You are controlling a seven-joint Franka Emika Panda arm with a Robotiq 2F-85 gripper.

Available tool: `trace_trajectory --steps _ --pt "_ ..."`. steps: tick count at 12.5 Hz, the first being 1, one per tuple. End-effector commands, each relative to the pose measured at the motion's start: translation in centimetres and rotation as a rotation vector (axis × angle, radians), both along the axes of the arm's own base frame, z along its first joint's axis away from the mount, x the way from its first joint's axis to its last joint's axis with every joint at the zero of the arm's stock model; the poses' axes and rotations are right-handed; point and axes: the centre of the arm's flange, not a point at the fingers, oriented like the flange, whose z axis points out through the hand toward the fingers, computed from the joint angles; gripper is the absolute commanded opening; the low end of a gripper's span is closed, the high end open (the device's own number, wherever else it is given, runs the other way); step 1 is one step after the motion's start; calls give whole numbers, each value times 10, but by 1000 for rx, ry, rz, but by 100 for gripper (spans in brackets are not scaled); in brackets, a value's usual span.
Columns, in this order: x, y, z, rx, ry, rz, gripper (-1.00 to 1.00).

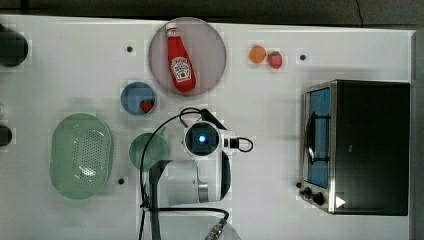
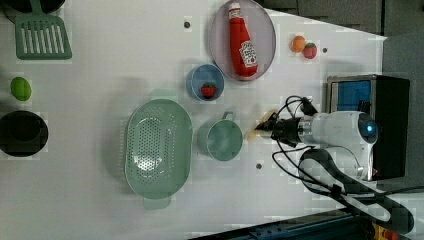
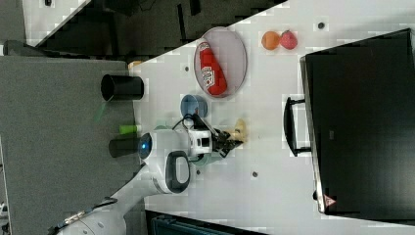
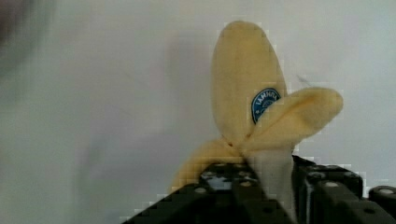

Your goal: Pick banana from table and place on oven.

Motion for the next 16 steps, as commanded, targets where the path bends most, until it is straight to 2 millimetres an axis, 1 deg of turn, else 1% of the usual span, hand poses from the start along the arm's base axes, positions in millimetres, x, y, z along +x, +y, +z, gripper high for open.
trace_trajectory --steps 1,2,4,5,7,9,10,12,13,14,15,16 --pt "14 10 33 4 -81 -11 -51" --pt "20 10 58 5 -126 -12 -51" --pt "29 8 117 1 -201 -16 -51" --pt "31 5 149 -4 -213 -21 -51" --pt "27 -3 212 -19 -181 -38 -51" --pt "21 -18 276 -28 -131 -69 -51" --pt "16 -29 306 -29 -104 -92 -51" --pt "9 -56 357 -22 -73 -140 -51" --pt "10 -72 377 -16 -81 -169 -51" --pt "11 -89 392 -10 -98 -183 -51" --pt "12 -109 401 -6 -111 -169 -51" --pt "11 -132 402 -3 -115 -136 -51"
